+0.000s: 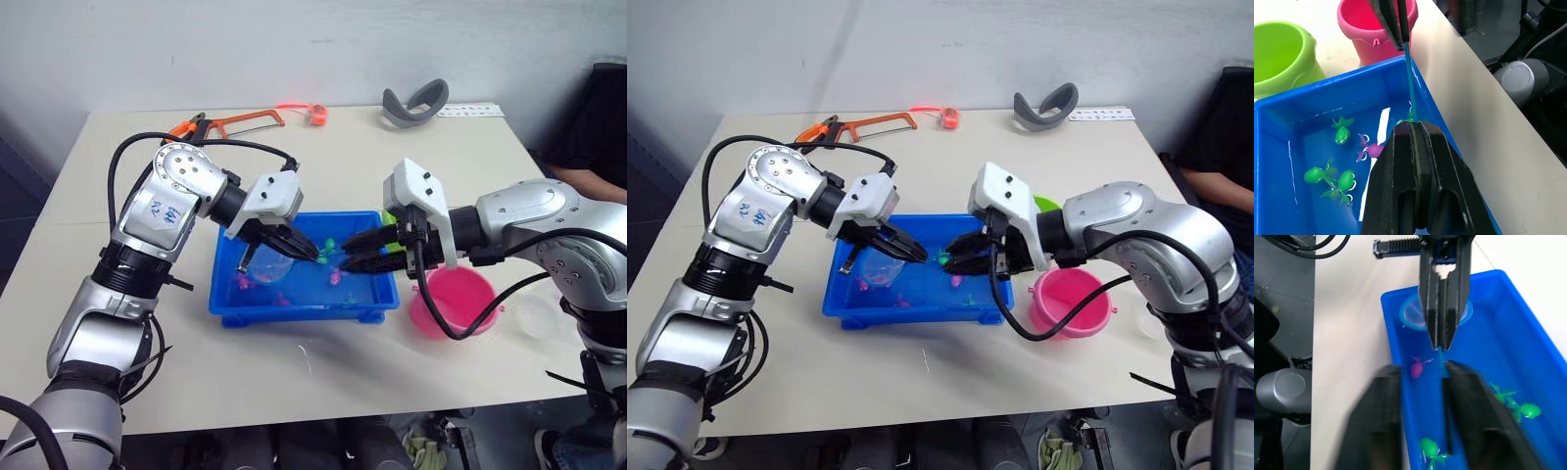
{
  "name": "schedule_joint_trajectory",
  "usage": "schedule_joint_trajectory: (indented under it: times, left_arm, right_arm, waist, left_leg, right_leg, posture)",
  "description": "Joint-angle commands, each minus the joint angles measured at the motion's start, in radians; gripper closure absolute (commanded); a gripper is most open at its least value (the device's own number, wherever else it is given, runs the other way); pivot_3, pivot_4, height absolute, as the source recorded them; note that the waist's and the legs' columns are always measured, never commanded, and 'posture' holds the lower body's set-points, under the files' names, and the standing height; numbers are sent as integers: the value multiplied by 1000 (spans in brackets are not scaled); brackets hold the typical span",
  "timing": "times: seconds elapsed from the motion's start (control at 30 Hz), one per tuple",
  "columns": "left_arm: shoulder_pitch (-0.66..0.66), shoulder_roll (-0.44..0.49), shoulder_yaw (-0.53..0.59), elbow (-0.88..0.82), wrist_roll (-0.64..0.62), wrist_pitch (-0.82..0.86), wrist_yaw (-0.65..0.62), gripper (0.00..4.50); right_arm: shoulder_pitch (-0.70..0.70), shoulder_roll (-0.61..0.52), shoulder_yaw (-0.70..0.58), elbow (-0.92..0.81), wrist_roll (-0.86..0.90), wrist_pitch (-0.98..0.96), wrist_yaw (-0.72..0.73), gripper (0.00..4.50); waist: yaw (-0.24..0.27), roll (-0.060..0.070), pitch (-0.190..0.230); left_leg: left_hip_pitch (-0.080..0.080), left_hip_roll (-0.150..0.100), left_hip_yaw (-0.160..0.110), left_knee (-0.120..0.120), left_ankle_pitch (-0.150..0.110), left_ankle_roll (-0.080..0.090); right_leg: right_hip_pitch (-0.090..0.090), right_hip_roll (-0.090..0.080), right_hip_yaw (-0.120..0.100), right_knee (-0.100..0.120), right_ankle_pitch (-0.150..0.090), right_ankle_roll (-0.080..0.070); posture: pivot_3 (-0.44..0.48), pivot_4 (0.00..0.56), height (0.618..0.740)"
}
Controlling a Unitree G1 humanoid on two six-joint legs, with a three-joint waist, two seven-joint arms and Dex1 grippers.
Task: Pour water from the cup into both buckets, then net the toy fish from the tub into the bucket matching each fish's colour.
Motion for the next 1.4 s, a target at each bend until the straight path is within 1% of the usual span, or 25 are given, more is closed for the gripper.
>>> schedule_joint_trajectory:
  times: [0.03, 0.13, 0.37, 0.43, 0.53, 0.67, 0.7, 0.77, 0.8, 0.83, 0.9, 1.0, 1.07, 1.13, 1.27, 1.4]
  left_arm:
    - [-36, -8, 29, 16, -4, -9, 9, 4500]
    - [-45, -14, 42, 15, -24, 20, 7, 4500]
    - [-57, -11, 50, 26, -27, 22, 2, 4500]
    - [-61, -13, 61, 23, -49, 53, -1, 4500]
    - [-68, -8, 89, 19, -92, 115, -2, 3517]
    - [-22, 43, 137, -15, -135, 181, -12, 1894]
    - [20, 68, 159, -35, -150, 183, -15, 1599]
    - [95, 105, 191, -77, -172, 187, -17, 777]
    - [147, 126, 205, -108, -181, 185, -16, 279]
    - [190, 140, 214, -134, -184, 178, -10, 52]
    - [254, 155, 232, -173, -189, 175, 16, 52]
    - [325, 152, 269, -222, -197, 181, 83, 52]
    - [378, 155, 298, -274, -213, 195, 125, 52]
    - [436, 160, 329, -338, -246, 226, 158, 52]
    - [532, 167, 349, -415, -253, 238, 220, 52]
    - [578, 162, 351, -442, -247, 227, 268, 52]
  right_arm:
    - [-15, 4, -8, -19, -13, -13, 17, 4466]
    - [-7, -4, 0, -23, -41, -30, 33, 4466]
    - [5, -16, -1, -22, -85, -62, 67, 4466]
    - [7, -15, -6, -25, -87, -62, 69, 4466]
    - [9, -17, -17, -32, -95, -67, 67, 4500]
    - [10, -46, -58, -41, -114, -72, 51, 4500]
    - [21, -76, -65, -48, -142, -99, 52, 4500]
    - [50, -132, -72, -58, -198, -165, 64, 4500]
    - [80, -171, -76, -59, -237, -221, 80, 4500]
    - [107, -199, -78, -59, -265, -270, 97, 4500]
    - [154, -239, -83, -53, -312, -357, 119, 4500]
    - [221, -276, -82, -28, -394, -513, 151, 4500]
    - [269, -299, -69, 0, -481, -681, 175, 4500]
    - [300, -302, -67, 21, -535, -783, 183, 4500]
    - [311, -290, -60, 66, -624, -921, 188, 4500]
    - [321, -284, -55, 118, -690, -1027, 191, 4500]
  waist:
    - [0, 0, 0]
    - [0, 0, 0]
    - [0, 0, 0]
    - [0, 0, 0]
    - [0, 0, 0]
    - [-3, 0, 0]
    - [-3, 1, 0]
    - [-5, 1, 0]
    - [-5, 1, 0]
    - [-5, 1, 0]
    - [-4, 1, 0]
    - [0, 1, 0]
    - [0, 1, 0]
    - [0, 1, 0]
    - [-4, 1, 0]
    - [-4, 2, 0]
  left_leg:
    - [0, 0, 0, 0, 0, 0]
    - [0, 0, 0, 0, 0, 0]
    - [0, 0, 0, 0, 0, 0]
    - [0, 0, 0, 0, 0, 0]
    - [0, 0, 0, 0, 0, 0]
    - [0, 0, 0, 0, 0, 0]
    - [0, 0, 0, 0, 0, 0]
    - [0, 0, 0, -1, 0, 0]
    - [0, 0, 0, -2, 0, 0]
    - [0, 0, 0, -2, 0, 0]
    - [0, 1, 0, -2, 0, 0]
    - [0, 0, 0, -1, 0, 0]
    - [1, -1, -1, 0, 0, 0]
    - [1, -2, -1, 0, 0, 0]
    - [2, -1, 0, 0, 0, 0]
    - [3, 0, 0, 0, 1, -1]
  right_leg:
    - [0, 0, 0, 0, 0, 0]
    - [0, 0, 0, 0, 0, 0]
    - [0, 0, 0, 0, 0, 0]
    - [0, 0, 0, 0, 0, 0]
    - [0, 0, 0, 0, 0, 0]
    - [0, 0, 0, 0, 0, 0]
    - [0, 0, 0, 0, 0, 0]
    - [0, 0, 0, 0, 0, 0]
    - [0, -2, 0, -1, 0, 0]
    - [0, -2, 0, -1, 0, 0]
    - [0, -2, 0, -2, 0, 0]
    - [1, -1, -1, -1, 0, 0]
    - [2, -1, -1, -1, 0, 0]
    - [3, -1, 0, -1, 0, 0]
    - [2, -1, 0, -1, 0, 0]
    - [3, -1, 0, 0, 0, 0]
  posture:
    - [0, 150, 740]
    - [0, 150, 740]
    - [0, 150, 740]
    - [0, 150, 740]
    - [0, 150, 740]
    - [0, 150, 740]
    - [0, 150, 740]
    - [0, 150, 740]
    - [0, 150, 740]
    - [0, 150, 740]
    - [0, 150, 740]
    - [0, 150, 740]
    - [0, 150, 740]
    - [0, 150, 740]
    - [0, 150, 740]
    - [0, 150, 740]
